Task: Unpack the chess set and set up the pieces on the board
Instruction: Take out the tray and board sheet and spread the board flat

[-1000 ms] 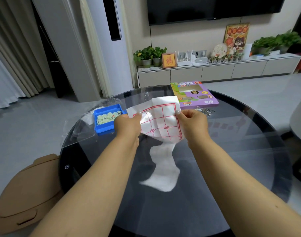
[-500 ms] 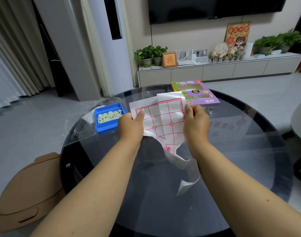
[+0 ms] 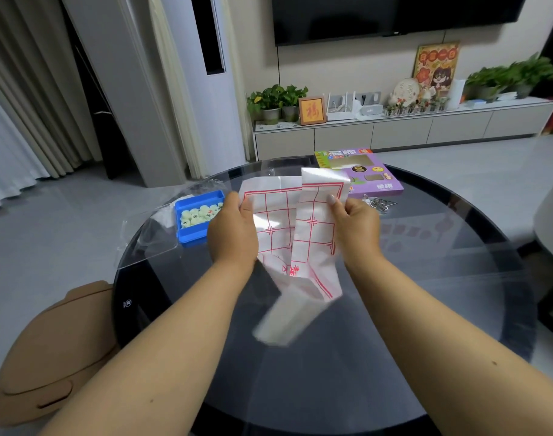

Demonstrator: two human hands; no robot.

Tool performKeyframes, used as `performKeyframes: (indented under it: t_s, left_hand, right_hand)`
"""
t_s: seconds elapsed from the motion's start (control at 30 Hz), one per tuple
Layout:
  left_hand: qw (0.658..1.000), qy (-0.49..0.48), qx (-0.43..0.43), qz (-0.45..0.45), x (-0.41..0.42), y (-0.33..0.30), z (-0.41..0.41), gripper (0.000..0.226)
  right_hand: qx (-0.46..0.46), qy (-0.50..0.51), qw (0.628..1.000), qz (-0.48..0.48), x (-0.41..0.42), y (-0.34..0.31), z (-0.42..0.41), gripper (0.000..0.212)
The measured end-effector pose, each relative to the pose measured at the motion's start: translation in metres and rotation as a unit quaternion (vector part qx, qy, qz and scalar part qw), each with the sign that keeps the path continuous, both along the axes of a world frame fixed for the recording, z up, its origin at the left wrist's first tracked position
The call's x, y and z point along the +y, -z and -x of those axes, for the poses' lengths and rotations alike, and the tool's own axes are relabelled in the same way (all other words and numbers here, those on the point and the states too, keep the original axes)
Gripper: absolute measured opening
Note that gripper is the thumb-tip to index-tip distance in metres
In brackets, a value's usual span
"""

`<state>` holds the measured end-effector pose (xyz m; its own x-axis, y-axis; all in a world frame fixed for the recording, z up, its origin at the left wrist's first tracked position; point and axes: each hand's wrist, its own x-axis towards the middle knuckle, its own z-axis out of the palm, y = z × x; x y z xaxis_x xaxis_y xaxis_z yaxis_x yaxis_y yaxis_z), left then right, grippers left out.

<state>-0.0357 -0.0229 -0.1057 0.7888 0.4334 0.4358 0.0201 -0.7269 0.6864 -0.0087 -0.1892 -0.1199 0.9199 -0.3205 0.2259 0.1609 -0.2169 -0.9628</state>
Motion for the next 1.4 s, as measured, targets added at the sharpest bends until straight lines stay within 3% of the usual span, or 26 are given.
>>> performKeyframes:
  t_s: [0.2, 0.4, 0.7, 0.9, 1.0, 1.1, 1.2, 1.3, 1.4]
  left_hand:
    - [1.0, 0.011, -0.007, -0.009, 0.015, 0.005, 0.001, 0.028]
    - [1.0, 0.013, 0.007, 0.012, 0.033, 0.02, 0.0, 0.033]
    - [0.994, 0.018, 0.104, 0.032, 0.06, 0.05, -0.012, 0.034]
    - [0.988, 0.036, 0.147, 0.003, 0.066, 0.053, -0.016, 0.027]
    - [0.975, 0.032, 0.219, -0.026, 0.066, 0.046, -0.019, 0.046]
    - [0.963, -0.019, 0.196, -0.186, 0.059, 0.034, -0.02, 0.059]
    - [0.941, 0.081, 0.225, -0.24, 0.035, 0.024, -0.009, 0.053]
    - [0.882, 0.217, 0.342, -0.241, 0.012, 0.042, 0.011, 0.069]
    - [0.839, 0.244, 0.368, -0.317, 0.008, 0.065, 0.017, 0.078]
  right_hand:
    - [0.067, 0.018, 0.997, 0.021, -0.01, 0.005, -0.014, 0.043]
    - [0.078, 0.058, 0.977, 0.189, -0.025, 0.016, -0.015, 0.041]
    - [0.194, 0.017, 0.898, 0.394, -0.052, 0.03, -0.032, 0.031]
    - [0.202, 0.015, 0.843, 0.498, -0.06, 0.037, -0.046, 0.032]
    - [0.205, 0.023, 0.846, 0.492, -0.058, 0.038, -0.049, 0.038]
    - [0.166, 0.071, 0.857, 0.483, -0.055, 0.033, -0.049, 0.047]
    - [0.09, 0.076, 0.825, 0.552, -0.045, 0.028, -0.048, 0.048]
    - [0.051, -0.006, 0.833, 0.55, -0.025, 0.027, -0.041, 0.051]
    - [0.079, -0.134, 0.834, 0.53, -0.009, 0.042, -0.027, 0.063]
